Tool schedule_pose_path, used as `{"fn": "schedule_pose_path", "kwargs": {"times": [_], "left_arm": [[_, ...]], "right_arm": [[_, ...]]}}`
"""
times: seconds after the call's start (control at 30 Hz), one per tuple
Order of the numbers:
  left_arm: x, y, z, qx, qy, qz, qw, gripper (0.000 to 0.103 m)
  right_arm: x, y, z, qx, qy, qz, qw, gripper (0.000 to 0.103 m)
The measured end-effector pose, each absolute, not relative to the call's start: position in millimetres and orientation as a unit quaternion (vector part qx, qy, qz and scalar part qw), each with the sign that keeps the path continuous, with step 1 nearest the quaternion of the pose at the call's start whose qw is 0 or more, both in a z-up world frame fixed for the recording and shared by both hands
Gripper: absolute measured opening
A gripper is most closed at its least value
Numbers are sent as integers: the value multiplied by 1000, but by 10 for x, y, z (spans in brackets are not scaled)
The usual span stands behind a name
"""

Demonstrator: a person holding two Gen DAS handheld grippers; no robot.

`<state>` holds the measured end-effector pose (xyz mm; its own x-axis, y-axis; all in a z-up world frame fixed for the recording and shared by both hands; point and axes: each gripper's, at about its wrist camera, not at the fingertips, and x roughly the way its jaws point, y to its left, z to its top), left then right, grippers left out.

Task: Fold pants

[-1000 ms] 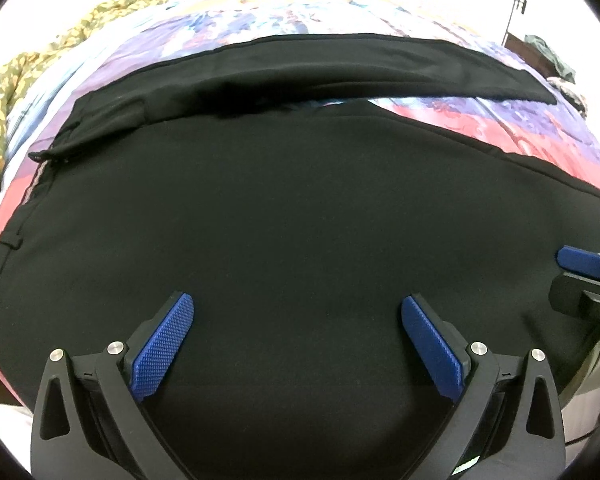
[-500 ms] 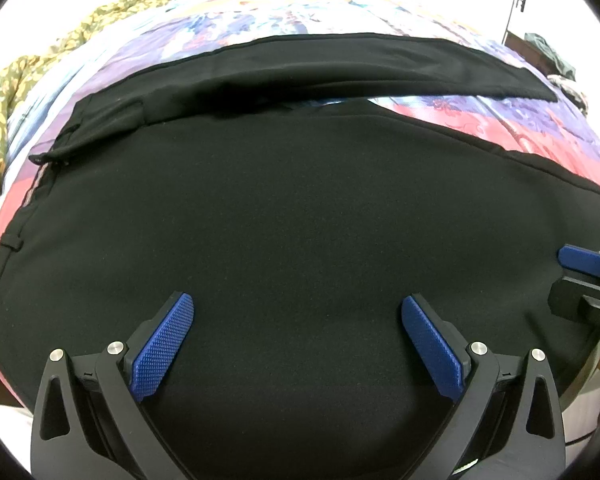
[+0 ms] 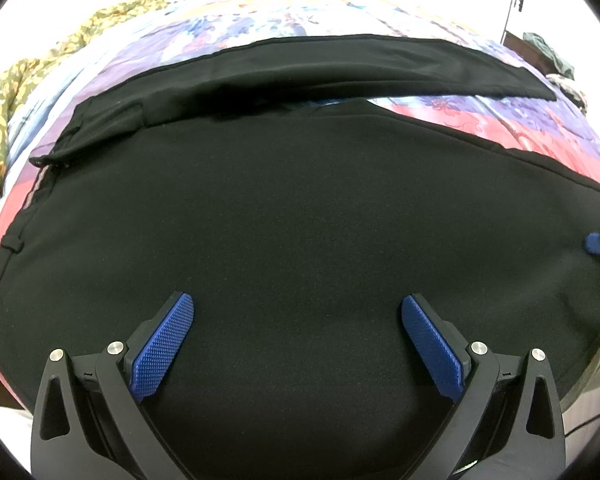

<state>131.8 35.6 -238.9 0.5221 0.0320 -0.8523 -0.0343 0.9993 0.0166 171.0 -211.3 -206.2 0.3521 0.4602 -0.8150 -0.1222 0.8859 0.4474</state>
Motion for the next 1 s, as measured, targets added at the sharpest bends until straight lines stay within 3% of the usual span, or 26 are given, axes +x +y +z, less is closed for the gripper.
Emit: {"fn": "schedule_pose_path", "kwargs": {"times": [0.33,0.47,0.7,0.93,1.0], "left_arm": [[1365,407,-2213,-10,513,24,858,102],[1424,758,-1791,-55,460,42,885,102],[2359,1841,-1597,-97,407,170,892,102],[2911,2271,-2398,-96,456,226,856,102],[2842,2251,-2493,-90,438,226,866,102]], "right_arm": [[1412,-3691,-1916,200,515,-58,831,103],[1476,-3776,-1754,217,499,-84,835,103],[2152,-2734,-1619,181,499,77,844,103],[3055,-1124,-1652,110,484,294,817,103],[3353,-790,-1863,77,495,338,797,103]]}}
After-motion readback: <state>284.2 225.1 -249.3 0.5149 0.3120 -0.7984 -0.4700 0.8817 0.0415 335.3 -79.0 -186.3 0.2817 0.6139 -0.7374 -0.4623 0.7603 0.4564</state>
